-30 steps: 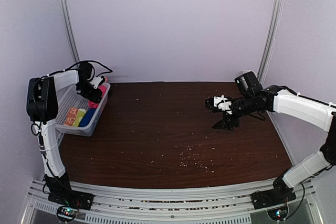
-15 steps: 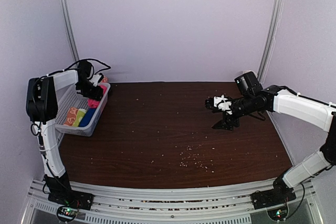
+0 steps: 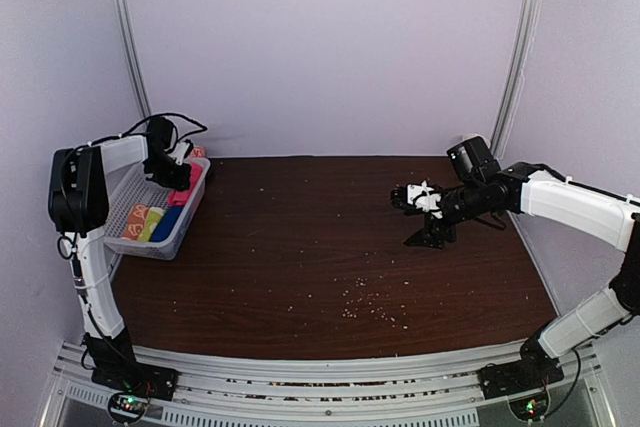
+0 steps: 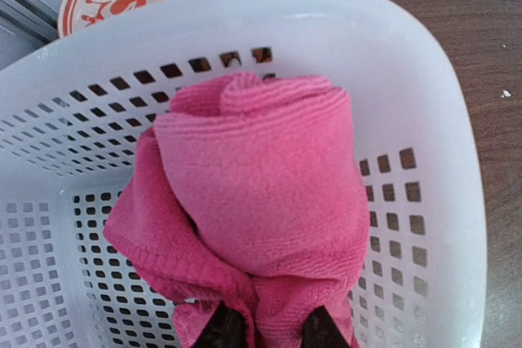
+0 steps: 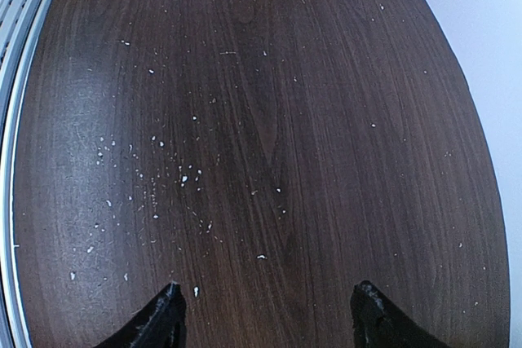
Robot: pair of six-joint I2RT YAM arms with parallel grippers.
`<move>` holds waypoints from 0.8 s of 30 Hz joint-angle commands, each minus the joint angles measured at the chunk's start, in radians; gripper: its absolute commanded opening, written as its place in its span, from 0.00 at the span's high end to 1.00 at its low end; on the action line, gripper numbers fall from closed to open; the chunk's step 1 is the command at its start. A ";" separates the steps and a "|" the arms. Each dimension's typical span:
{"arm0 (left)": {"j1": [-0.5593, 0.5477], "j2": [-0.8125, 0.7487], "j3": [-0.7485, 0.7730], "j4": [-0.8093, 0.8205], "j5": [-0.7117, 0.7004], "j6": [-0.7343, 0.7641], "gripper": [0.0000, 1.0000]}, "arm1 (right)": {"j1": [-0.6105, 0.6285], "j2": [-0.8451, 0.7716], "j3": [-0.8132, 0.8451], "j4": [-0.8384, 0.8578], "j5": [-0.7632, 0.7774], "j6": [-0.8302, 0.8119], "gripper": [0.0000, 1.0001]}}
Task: Roll the towels
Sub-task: Adjust the towel in the bin.
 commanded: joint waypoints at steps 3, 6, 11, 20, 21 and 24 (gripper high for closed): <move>0.137 -0.029 -0.098 0.149 0.292 -0.088 0.79 | -0.004 -0.001 0.012 -0.014 -0.025 0.004 0.31; 0.194 -0.030 -0.157 0.218 0.466 -0.140 0.80 | -0.005 -0.002 0.013 -0.018 -0.034 0.001 0.31; 0.261 0.021 -0.207 0.278 0.686 -0.196 0.81 | -0.004 -0.002 0.014 -0.021 -0.041 -0.001 0.31; 0.266 0.076 -0.163 0.228 0.608 -0.198 0.41 | -0.003 0.001 0.015 -0.023 -0.039 -0.002 0.31; 0.266 0.066 -0.162 0.228 0.598 -0.198 0.37 | -0.004 0.002 0.015 -0.022 -0.040 -0.002 0.31; 0.266 0.030 -0.157 0.229 0.573 -0.202 0.34 | -0.003 0.006 0.016 -0.023 -0.038 -0.003 0.31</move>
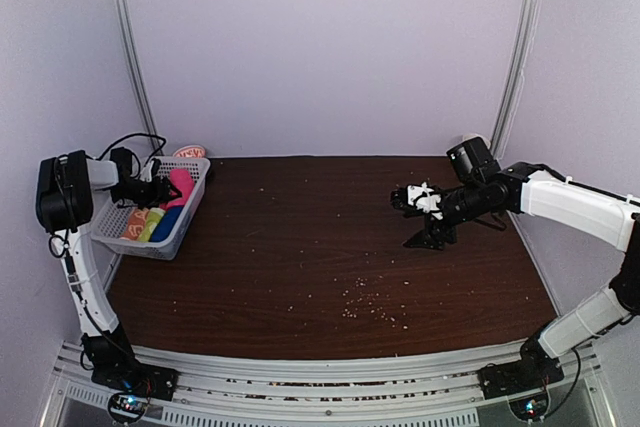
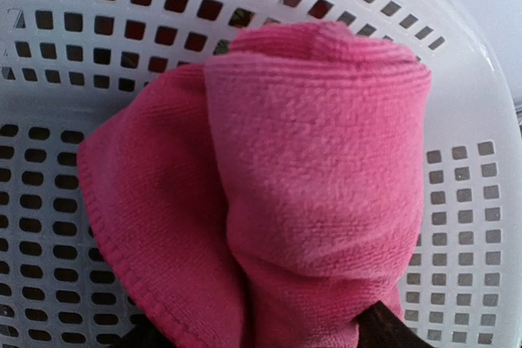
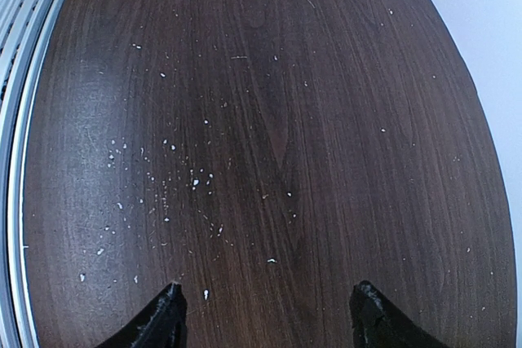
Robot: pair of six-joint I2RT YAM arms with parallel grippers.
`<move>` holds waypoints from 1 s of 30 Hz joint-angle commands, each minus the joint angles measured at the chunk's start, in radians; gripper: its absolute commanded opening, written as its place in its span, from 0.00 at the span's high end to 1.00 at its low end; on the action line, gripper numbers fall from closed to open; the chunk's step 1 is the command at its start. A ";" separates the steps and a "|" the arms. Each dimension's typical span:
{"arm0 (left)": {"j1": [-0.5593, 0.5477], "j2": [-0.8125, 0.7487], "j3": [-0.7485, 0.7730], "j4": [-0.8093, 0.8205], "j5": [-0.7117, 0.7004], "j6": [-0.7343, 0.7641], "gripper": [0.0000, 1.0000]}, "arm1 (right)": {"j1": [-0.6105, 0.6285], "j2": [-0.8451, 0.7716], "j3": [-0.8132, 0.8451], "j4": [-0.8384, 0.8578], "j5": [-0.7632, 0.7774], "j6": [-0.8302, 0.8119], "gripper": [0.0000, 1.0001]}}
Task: Roll the towels
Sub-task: Adjust the towel in the bin.
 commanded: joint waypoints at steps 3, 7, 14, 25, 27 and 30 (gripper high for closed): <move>-0.005 -0.074 0.022 -0.005 -0.054 -0.009 0.32 | -0.003 0.008 0.017 -0.011 -0.008 -0.002 0.31; -0.005 -0.110 0.028 -0.004 -0.072 -0.011 0.32 | -0.003 0.009 0.017 -0.011 -0.008 -0.001 0.31; -0.005 -0.175 0.009 0.019 -0.154 -0.033 0.28 | -0.003 0.007 0.017 -0.012 -0.007 0.000 0.31; -0.150 -0.251 0.021 -0.031 -0.382 -0.040 0.29 | -0.002 0.016 0.017 -0.012 0.002 -0.005 0.32; -0.195 -0.237 0.041 -0.060 -0.459 -0.033 0.29 | -0.002 0.016 0.016 -0.012 0.002 -0.004 0.32; -0.245 -0.213 0.059 -0.088 -0.562 -0.033 0.31 | -0.002 0.014 0.016 -0.012 0.003 -0.004 0.32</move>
